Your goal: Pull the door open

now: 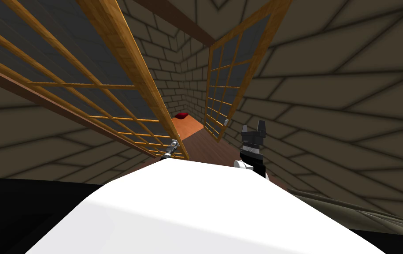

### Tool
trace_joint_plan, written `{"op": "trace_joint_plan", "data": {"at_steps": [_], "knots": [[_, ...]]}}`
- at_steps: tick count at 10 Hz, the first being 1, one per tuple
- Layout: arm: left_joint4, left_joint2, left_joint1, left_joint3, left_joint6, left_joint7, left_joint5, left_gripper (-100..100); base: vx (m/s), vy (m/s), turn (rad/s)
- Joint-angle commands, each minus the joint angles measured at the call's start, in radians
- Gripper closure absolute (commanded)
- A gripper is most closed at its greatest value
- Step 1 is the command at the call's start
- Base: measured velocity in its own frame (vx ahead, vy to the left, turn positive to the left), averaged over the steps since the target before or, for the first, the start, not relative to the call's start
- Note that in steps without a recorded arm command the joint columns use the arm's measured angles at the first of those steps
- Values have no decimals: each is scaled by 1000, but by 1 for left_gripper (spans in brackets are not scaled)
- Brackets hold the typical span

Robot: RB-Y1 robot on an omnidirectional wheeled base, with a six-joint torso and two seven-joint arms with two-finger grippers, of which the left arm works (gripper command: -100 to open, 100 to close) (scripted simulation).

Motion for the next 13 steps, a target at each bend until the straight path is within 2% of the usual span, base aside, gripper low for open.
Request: {"op": "trace_joint_plan", "data": {"at_steps": [1, 6, 9, 10, 13], "knots": [[3, 11, 9, -11, -21, 13, -6, 100, -119, 29, -82], [15, 51, 44, -53, -98, 60, -31, 100, -204, 76, -126], [20, 70, 61, -74, -137, 84, -42, 100, -192, 37, -90], [21, 65, 57, -71, -127, 78, -41, 100, -90, 22, -9], [44, 75, 67, -86, -166, 95, -48, 100, -179, 71, -152]]}}
